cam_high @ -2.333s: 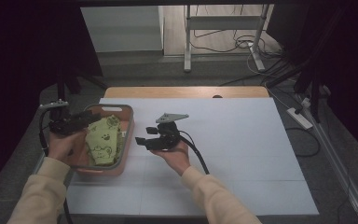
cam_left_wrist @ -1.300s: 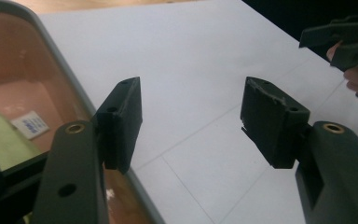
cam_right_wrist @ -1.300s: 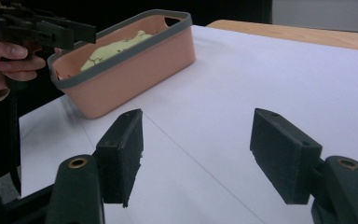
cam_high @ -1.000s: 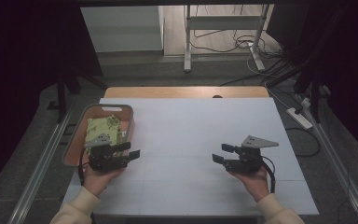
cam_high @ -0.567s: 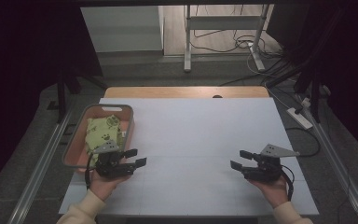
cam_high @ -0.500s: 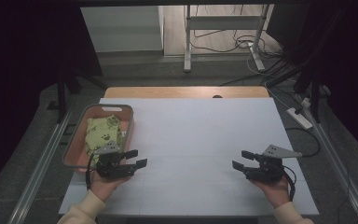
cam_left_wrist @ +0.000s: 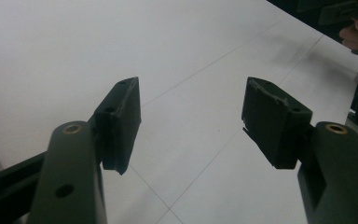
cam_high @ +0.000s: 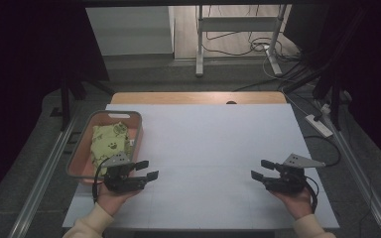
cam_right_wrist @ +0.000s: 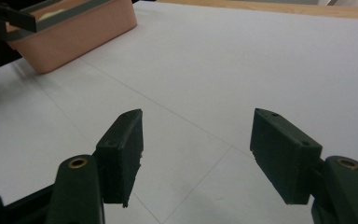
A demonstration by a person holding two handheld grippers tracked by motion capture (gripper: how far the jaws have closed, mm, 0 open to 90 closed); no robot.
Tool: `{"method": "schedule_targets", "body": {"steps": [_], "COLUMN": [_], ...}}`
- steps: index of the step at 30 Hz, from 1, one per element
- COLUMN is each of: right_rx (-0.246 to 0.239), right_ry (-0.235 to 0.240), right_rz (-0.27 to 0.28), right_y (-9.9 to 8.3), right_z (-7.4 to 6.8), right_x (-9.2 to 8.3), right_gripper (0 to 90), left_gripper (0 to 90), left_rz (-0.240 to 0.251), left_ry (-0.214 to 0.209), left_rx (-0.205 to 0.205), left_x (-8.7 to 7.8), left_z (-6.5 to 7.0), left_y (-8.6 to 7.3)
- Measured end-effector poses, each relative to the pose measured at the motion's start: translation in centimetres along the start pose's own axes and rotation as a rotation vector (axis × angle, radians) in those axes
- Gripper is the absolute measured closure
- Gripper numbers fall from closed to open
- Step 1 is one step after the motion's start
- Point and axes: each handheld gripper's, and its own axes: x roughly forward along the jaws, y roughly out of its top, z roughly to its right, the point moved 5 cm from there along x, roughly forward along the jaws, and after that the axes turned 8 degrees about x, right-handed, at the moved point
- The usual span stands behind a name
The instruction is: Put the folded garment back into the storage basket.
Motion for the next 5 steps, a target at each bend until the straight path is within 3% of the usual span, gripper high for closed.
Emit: {"method": "schedule_targets", "body": {"steps": [5], "right_rx": [-0.003], "right_ry": [-0.003], "right_rz": [-0.002], "right_y": [-0.01], "right_z": [0.16], "right_x": [-0.12], "right_gripper": [34.7], "left_gripper": [37.5], "left_rz": [0.004], "left_ry": [0.002], "left_rx": [-0.001], "left_x": [-0.09], "left_z": [-0.04], "left_y": [0.02]}}
